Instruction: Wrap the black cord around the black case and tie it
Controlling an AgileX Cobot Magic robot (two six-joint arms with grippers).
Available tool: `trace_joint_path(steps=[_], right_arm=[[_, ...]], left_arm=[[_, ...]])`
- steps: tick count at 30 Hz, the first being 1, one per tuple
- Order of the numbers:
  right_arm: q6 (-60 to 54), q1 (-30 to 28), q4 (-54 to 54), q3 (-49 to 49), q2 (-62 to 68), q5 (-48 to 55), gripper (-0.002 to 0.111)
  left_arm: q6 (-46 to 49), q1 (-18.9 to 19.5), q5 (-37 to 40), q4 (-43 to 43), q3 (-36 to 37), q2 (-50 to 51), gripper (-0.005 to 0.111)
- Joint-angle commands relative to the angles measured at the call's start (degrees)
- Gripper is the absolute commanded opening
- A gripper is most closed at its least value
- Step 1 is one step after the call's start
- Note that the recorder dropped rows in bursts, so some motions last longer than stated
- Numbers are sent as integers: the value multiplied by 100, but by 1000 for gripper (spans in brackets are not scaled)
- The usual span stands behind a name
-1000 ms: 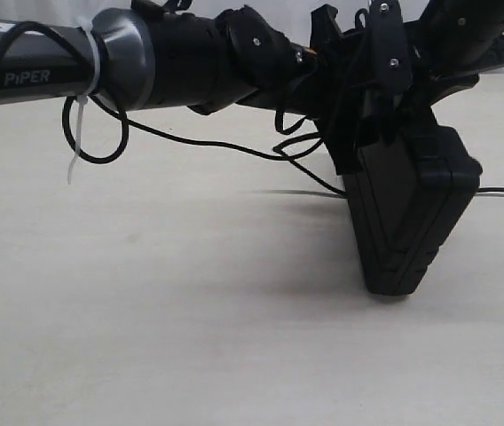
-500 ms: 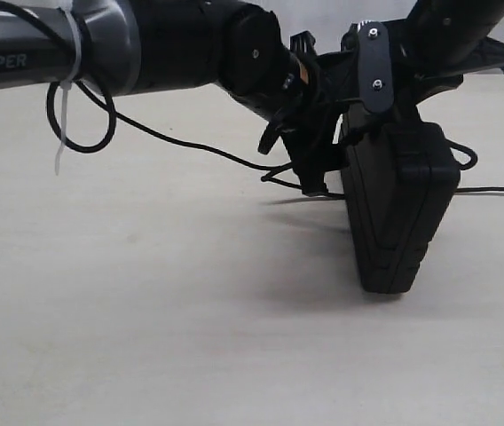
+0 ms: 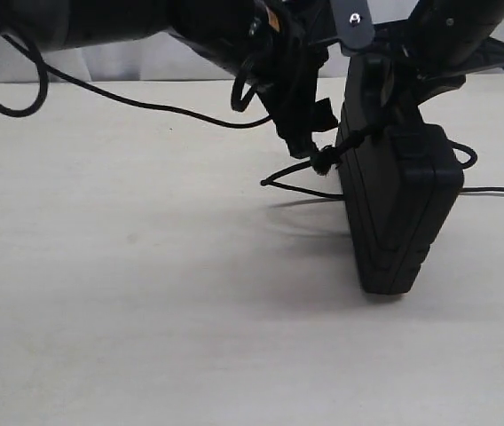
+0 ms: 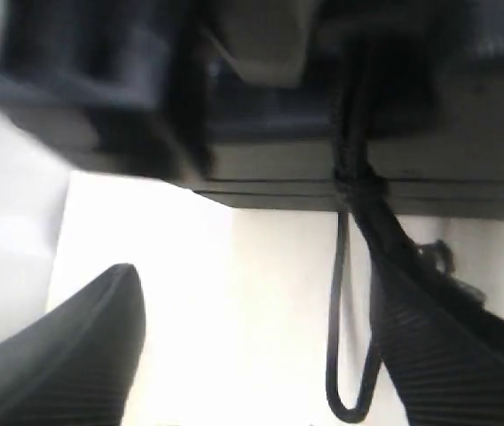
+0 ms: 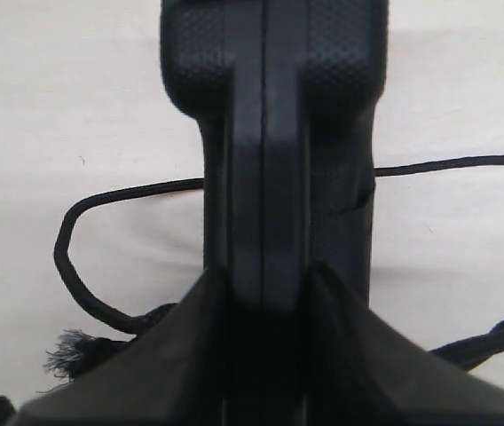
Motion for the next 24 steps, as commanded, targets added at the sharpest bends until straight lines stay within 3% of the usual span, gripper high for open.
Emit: trace_joint_path(steps=[1,7,14,24], right_arm=[[-75,2,-24,-33,-82,42,4],[-75,2,-24,-33,-82,42,4],[-75,2,-24,-33,-82,42,4],[-75,2,19,-33,-82,42,4]], left_arm=[[-25,75,385,-111,82,-59,67],[354,369,84,-970,559,-59,67],[3028,468,-398,-3494,955,130,67],[3387,467,-723,-3767,955,651,67]])
